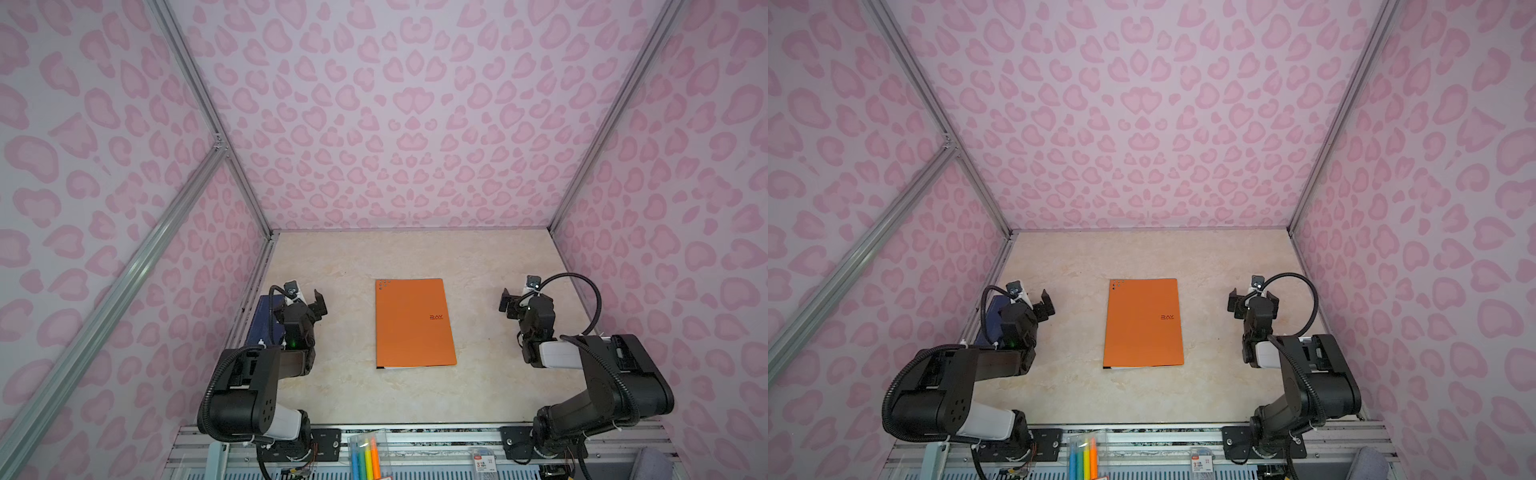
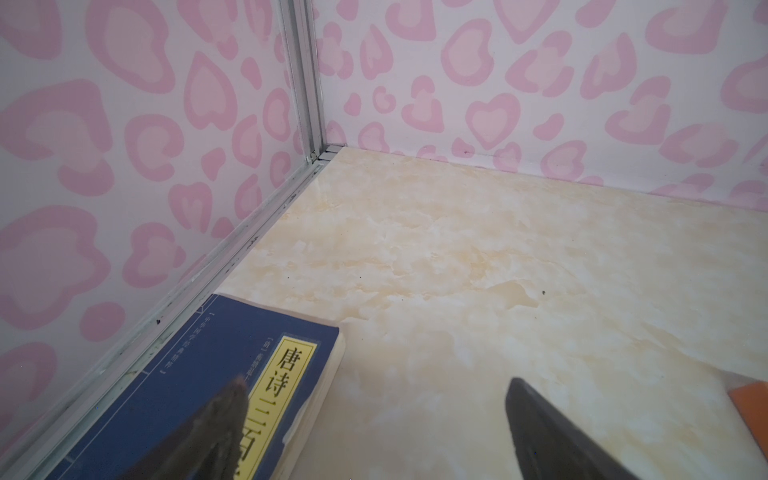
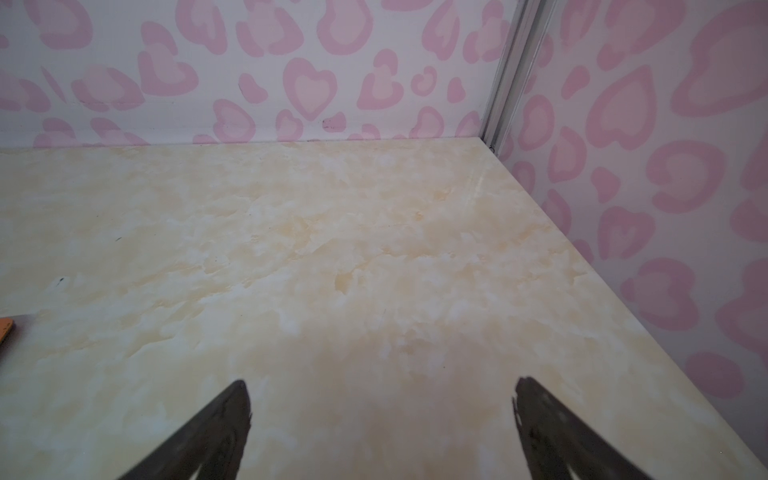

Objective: Put the files into the folder

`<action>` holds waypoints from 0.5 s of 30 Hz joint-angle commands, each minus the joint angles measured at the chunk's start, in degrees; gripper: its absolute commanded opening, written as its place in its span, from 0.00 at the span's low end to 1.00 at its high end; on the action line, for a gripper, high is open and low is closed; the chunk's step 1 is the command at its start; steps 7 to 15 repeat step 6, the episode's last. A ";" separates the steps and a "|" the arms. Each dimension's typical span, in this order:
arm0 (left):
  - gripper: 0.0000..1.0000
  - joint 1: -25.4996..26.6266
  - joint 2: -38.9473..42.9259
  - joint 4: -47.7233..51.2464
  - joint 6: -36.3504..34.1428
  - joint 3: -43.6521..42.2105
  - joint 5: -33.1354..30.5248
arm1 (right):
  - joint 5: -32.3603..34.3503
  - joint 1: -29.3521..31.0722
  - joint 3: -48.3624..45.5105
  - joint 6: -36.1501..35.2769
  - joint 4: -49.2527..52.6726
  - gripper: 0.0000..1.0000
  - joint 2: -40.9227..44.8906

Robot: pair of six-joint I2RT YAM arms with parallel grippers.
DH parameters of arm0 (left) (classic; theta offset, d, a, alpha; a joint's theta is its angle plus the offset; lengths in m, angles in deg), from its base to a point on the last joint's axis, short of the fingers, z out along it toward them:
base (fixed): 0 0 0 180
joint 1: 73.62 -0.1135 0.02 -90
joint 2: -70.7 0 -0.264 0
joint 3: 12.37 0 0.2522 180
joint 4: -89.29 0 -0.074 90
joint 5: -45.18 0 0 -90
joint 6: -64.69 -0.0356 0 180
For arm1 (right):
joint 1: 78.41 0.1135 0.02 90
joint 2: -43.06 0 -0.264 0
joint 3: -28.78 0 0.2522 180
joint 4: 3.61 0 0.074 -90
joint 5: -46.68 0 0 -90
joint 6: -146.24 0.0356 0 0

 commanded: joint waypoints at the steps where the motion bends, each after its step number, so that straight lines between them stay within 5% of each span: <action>1: 0.98 -0.23 -0.54 -1.00 -0.41 1.01 0.18 | 0.64 0.02 0.03 -0.27 -0.56 1.00 0.03; 15: 0.98 -0.29 -0.03 -1.75 -0.40 0.21 0.42 | 0.67 0.01 0.00 -0.27 -0.53 1.00 -0.01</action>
